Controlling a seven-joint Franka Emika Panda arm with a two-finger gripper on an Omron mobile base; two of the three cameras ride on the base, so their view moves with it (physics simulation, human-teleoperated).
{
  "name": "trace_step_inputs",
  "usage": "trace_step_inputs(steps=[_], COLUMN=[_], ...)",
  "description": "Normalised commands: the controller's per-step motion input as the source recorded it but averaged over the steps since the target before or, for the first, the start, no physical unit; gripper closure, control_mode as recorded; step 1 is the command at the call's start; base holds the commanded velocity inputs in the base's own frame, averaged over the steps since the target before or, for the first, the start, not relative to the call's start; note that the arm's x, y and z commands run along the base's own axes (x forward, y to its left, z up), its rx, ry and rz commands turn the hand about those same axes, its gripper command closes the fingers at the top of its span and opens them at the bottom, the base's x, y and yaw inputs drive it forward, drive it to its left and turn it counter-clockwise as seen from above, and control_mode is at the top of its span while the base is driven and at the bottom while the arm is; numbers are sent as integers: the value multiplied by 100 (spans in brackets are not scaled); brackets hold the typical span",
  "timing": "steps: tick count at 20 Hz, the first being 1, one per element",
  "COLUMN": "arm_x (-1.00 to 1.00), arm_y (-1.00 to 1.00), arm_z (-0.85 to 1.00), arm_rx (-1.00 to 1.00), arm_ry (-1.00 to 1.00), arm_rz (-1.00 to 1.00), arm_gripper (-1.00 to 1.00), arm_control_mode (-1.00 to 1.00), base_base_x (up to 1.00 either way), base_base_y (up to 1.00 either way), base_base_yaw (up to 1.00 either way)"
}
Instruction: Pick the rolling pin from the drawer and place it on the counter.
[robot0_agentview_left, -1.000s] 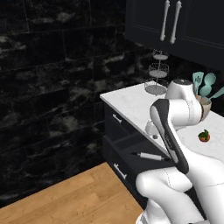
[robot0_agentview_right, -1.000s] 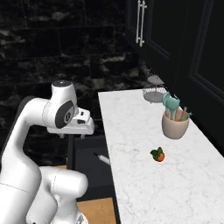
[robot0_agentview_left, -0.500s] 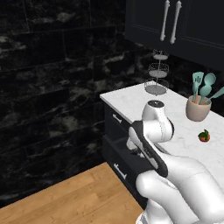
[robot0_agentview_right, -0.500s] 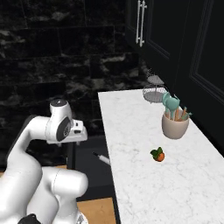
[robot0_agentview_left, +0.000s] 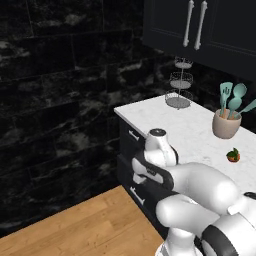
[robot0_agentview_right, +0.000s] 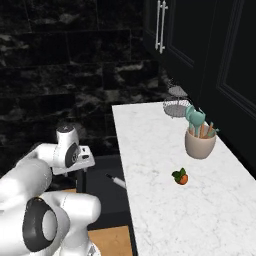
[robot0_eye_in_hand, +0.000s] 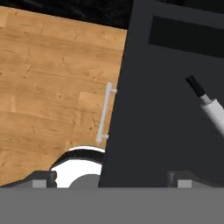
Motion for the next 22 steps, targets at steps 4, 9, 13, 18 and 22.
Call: trace_step_inputs(steps=[4,9,13,18,22], arm_x=[-2,-18,-42,-94,-37], arm_y=[64,72,74,100,57], arm_z=[-73,-95,-1,55,89], arm_rx=[-4,20,10,-25,-20], arm_ry=[30,37,9,-5,-5], arm_rz=[16,16,17,17,8], arm_gripper=[-100,-100,-100,-100,-100], arm_control_mode=[-100,-100,-100,-100,-100], base_base_x=[0,0,0,0,0], base_base_y=[0,0,0,0,0], base_base_yaw=[0,0,0,0,0])
